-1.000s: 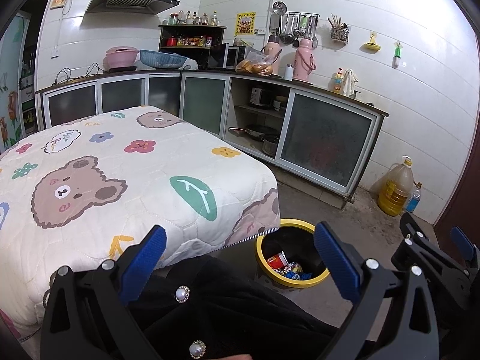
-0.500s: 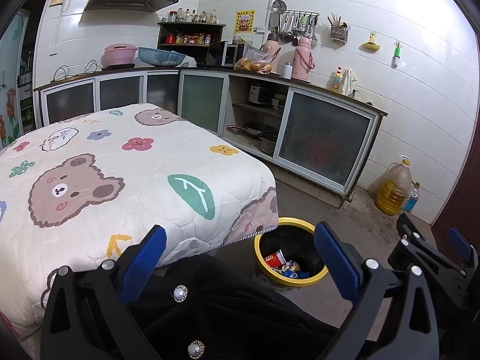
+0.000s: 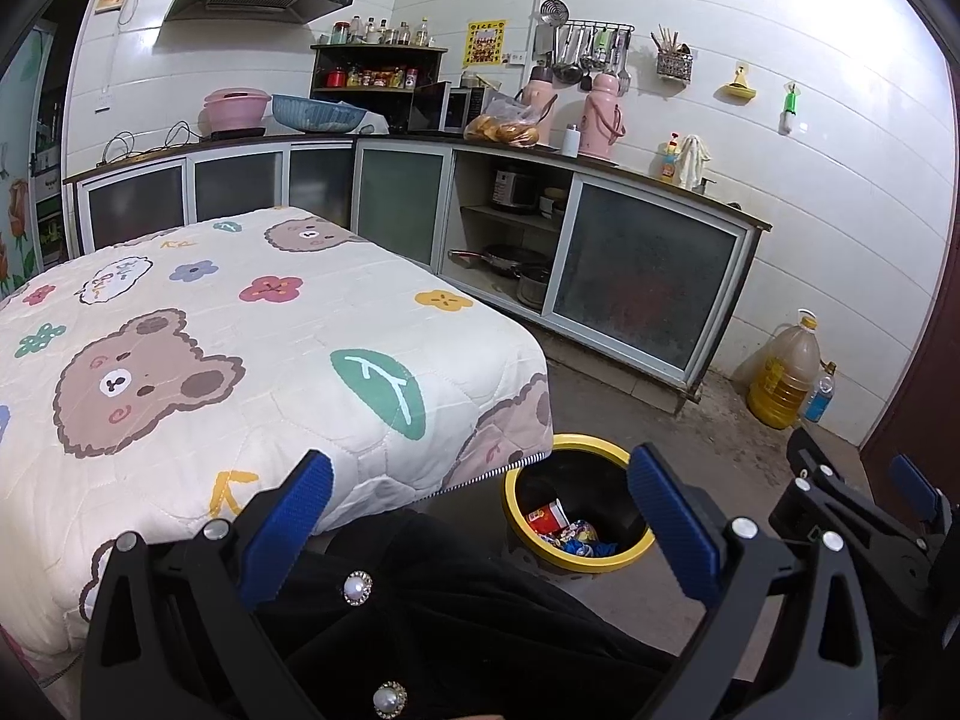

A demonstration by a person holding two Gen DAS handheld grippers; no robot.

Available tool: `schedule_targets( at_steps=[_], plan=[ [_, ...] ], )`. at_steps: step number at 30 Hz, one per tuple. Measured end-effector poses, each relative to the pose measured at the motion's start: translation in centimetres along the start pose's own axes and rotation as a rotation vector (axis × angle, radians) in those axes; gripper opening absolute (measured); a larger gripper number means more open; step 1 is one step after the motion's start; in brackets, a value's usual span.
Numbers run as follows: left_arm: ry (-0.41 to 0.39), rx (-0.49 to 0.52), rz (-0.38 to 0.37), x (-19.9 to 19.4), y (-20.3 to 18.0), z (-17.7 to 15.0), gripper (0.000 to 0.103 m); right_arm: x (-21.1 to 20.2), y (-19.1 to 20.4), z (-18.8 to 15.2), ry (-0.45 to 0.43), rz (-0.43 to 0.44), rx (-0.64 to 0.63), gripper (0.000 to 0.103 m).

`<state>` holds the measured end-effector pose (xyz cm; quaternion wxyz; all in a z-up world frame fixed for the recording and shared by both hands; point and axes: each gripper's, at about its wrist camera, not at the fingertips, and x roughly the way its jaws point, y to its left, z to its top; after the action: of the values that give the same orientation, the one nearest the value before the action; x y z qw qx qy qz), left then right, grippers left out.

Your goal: Collect trash

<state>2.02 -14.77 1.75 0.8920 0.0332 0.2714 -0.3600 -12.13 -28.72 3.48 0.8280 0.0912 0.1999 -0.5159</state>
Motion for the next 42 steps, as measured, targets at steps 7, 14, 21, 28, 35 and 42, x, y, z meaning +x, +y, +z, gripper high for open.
schedule_targets(
  at_steps=[7,14,21,28,35,42],
  plan=[
    [0.002,-0.002,-0.001,0.02,0.09,0.0,0.095,0.13,-0.03,0.06,0.003,0.0,-0.001,0.095],
    [0.003,-0.001,-0.001,0.0,0.08,-0.04,0.095,0.22,0.07,-0.07,0.008,-0.001,-0.001,0.095],
    [0.003,-0.002,-0.001,-0.01,0.07,-0.04,0.095,0.27,0.1,-0.32,0.013,-0.003,0.0,0.095],
    [0.003,-0.002,0.0,-0.01,0.08,-0.03,0.095,0.27,0.07,-0.32,0.015,-0.003,0.0,0.095],
    [0.003,-0.002,0.0,-0.05,0.01,-0.03,0.095,0.26,0.06,-0.31,0.018,-0.004,0.001,0.095],
    [0.001,0.004,-0.001,-0.04,-0.03,-0.42,0.095,0.28,0.02,-0.23,0.02,-0.004,0.002,0.095]
  ],
)
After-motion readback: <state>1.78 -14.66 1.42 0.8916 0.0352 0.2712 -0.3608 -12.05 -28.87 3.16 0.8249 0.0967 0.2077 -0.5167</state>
